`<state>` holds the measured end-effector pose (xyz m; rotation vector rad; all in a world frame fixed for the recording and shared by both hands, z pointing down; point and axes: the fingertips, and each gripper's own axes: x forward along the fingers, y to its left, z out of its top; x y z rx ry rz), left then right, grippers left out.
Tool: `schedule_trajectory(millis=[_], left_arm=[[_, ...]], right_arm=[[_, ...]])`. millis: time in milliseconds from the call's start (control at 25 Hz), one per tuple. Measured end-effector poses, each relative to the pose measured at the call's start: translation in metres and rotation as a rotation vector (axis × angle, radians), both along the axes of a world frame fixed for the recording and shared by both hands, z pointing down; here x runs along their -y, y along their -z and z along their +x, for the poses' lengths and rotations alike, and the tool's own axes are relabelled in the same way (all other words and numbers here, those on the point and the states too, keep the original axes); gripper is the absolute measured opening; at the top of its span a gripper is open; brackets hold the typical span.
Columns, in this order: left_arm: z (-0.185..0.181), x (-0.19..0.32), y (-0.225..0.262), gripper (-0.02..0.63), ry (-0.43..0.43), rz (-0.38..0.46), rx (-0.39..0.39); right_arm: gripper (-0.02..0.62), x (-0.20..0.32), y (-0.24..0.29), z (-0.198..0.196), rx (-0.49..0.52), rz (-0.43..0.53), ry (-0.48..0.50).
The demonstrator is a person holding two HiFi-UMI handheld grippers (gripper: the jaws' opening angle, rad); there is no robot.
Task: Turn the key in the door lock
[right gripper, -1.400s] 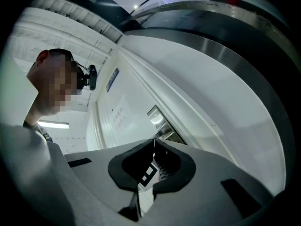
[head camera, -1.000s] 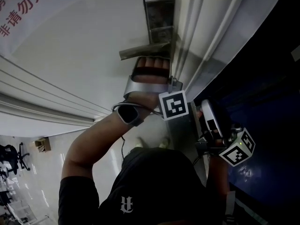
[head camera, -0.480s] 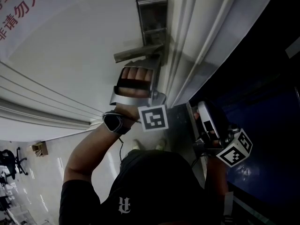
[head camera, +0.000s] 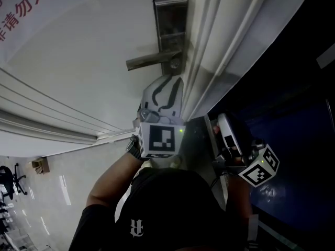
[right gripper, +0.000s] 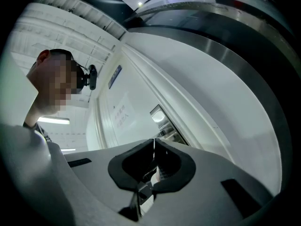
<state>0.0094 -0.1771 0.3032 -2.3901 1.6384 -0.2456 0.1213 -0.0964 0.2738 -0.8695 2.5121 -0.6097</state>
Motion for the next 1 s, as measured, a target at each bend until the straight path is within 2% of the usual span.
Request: schedule_trajectory(millis=[120, 240, 320, 400, 560, 680, 760, 1000], left_arm=[[-0.007, 0.008, -0.002, 0.067, -0.065, -0.135, -0.423], [-0.016, 0.019, -0.015, 0.067, -0.098, -0.279, -0.793], [-0.02, 0.025, -0.027, 0.069, -0.118, -0.366, -1.003], [-0.021, 0.029, -0.033, 0.069, -0.145, -0.417, -1.159], [-0.019, 0.038, -0.033, 0.069, -0.2, -0.475, -1.363], [-0.019, 0.045, -0.036, 0.069, -0.203, -0.501, -1.454], [-0.02, 0.05, -0.034, 0.069, -0.202, -0.484, -1.484], [-0.017, 0.06, -0.026, 0.069, -0.189, -0.438, -1.496]], right_arm=[[0.015, 0.0, 0.0, 0.002, -0.002, -0.002, -0.006], [0.015, -0.001, 0.001, 0.005, -0.002, -0.003, -0.014], [0.015, 0.0, 0.0, 0.008, -0.003, -0.005, -0.02], [0.017, 0.0, -0.001, 0.01, -0.003, -0.009, -0.023], [0.015, 0.002, -0.002, 0.01, -0.006, -0.012, -0.023], [0.015, 0.003, -0.002, 0.009, -0.007, -0.015, -0.021], [0.017, 0.003, -0.002, 0.009, -0.008, -0.016, -0.019], [0.017, 0.006, -0.004, 0.009, -0.005, -0.028, -0.014]])
